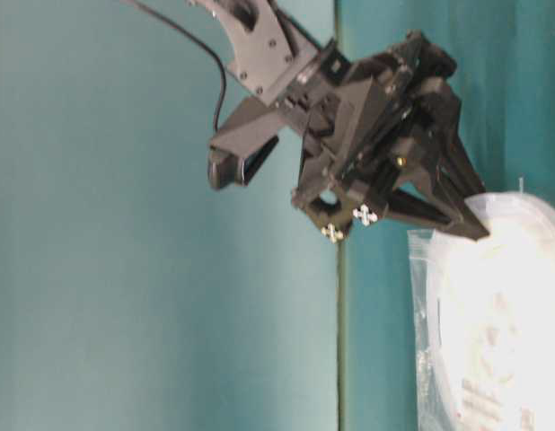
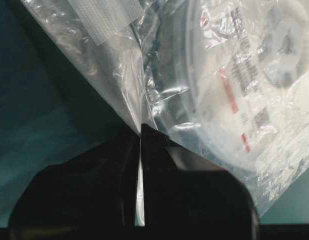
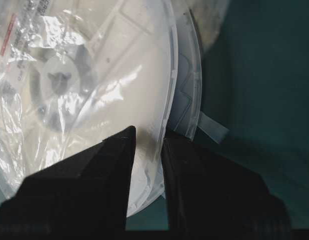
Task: Take out the reel from the clear zip bag.
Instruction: 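Pull the reel rightward out of the bag while left gripper holds bag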
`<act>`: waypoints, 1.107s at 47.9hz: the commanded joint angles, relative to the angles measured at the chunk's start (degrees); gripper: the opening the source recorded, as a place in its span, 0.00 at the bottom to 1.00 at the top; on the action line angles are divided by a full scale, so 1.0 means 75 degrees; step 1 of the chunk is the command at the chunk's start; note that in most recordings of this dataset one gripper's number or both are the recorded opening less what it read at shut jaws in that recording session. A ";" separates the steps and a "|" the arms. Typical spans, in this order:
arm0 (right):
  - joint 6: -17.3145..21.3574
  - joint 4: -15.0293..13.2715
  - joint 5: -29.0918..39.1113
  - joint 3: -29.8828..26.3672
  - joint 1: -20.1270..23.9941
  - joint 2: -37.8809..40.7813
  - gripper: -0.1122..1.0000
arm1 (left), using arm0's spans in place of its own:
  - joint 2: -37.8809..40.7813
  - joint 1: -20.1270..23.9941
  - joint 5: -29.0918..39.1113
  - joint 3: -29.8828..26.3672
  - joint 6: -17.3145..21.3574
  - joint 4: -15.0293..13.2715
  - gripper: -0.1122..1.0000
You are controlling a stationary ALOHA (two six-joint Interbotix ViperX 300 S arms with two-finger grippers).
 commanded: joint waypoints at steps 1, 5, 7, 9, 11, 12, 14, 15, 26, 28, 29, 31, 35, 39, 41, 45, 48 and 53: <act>0.0059 0.0070 -0.0082 0.0141 0.0012 -0.0223 0.30 | -0.0012 0.0000 -0.0047 -0.0082 0.0023 0.0023 0.11; 0.0059 0.0105 -0.0094 0.0305 0.0023 -0.0316 0.30 | -0.0012 0.0012 -0.0047 -0.0082 0.0023 0.0012 0.11; 0.0059 0.0105 -0.0094 0.0363 0.0023 -0.0363 0.30 | 0.0000 0.0012 -0.0047 -0.0082 0.0035 0.0023 0.11; 0.0059 0.0105 -0.0094 0.0434 0.0023 -0.0387 0.30 | 0.0000 0.0012 -0.0047 -0.0082 0.0035 0.0023 0.11; 0.0059 0.0105 -0.0105 0.0516 0.0047 -0.0422 0.30 | -0.0012 0.0000 -0.0047 -0.0082 0.0035 0.0023 0.11; 0.0059 0.0117 -0.0094 0.0539 0.0047 -0.0434 0.30 | 0.0000 0.0012 -0.0047 -0.0082 0.0035 0.0012 0.11; 0.0059 0.0129 -0.0105 0.0586 0.0047 -0.0457 0.30 | -0.0012 0.0012 -0.0047 -0.0082 0.0035 0.0023 0.11; 0.0059 0.0129 -0.0105 0.0598 0.0047 -0.0457 0.30 | 0.0000 0.0012 -0.0047 -0.0082 0.0035 0.0023 0.11; 0.0070 0.0164 -0.0105 0.0738 0.0059 -0.0562 0.30 | 0.0000 0.0012 -0.0047 -0.0082 0.0035 0.0012 0.11; 0.0070 0.0164 -0.0105 0.0773 0.0059 -0.0586 0.30 | -0.0012 0.0012 -0.0047 -0.0082 0.0035 0.0023 0.11; 0.0070 0.0152 -0.0105 0.0785 0.0059 -0.0586 0.30 | -0.0012 0.0012 -0.0047 -0.0082 0.0035 0.0023 0.11; 0.0059 0.0152 -0.0094 0.0809 0.0059 -0.0609 0.30 | -0.0012 0.0000 -0.0047 -0.0082 0.0035 0.0012 0.11; 0.0070 0.0164 -0.0070 0.0891 0.0059 -0.0645 0.30 | -0.0012 0.0012 -0.0047 -0.0094 0.0035 0.0023 0.11; 0.0070 0.0164 -0.0070 0.0973 0.0059 -0.0738 0.26 | -0.0012 0.0012 -0.0047 -0.0105 0.0035 0.0012 0.11; 0.0070 0.0164 -0.0082 0.1020 0.0059 -0.0762 0.26 | 0.0000 0.0012 -0.0047 -0.0105 0.0035 0.0023 0.11; 0.0070 0.0176 -0.0082 0.1090 0.0059 -0.0832 0.26 | 0.0012 0.0000 -0.0047 -0.0117 0.0035 0.0023 0.11; 0.0070 0.0211 -0.0082 0.1160 0.0059 -0.0867 0.26 | 0.0012 0.0012 -0.0047 -0.0117 0.0035 0.0023 0.11; 0.0059 0.0305 -0.0105 0.1289 0.0059 -0.0926 0.26 | 0.0012 0.0012 -0.0047 -0.0117 0.0035 0.0023 0.11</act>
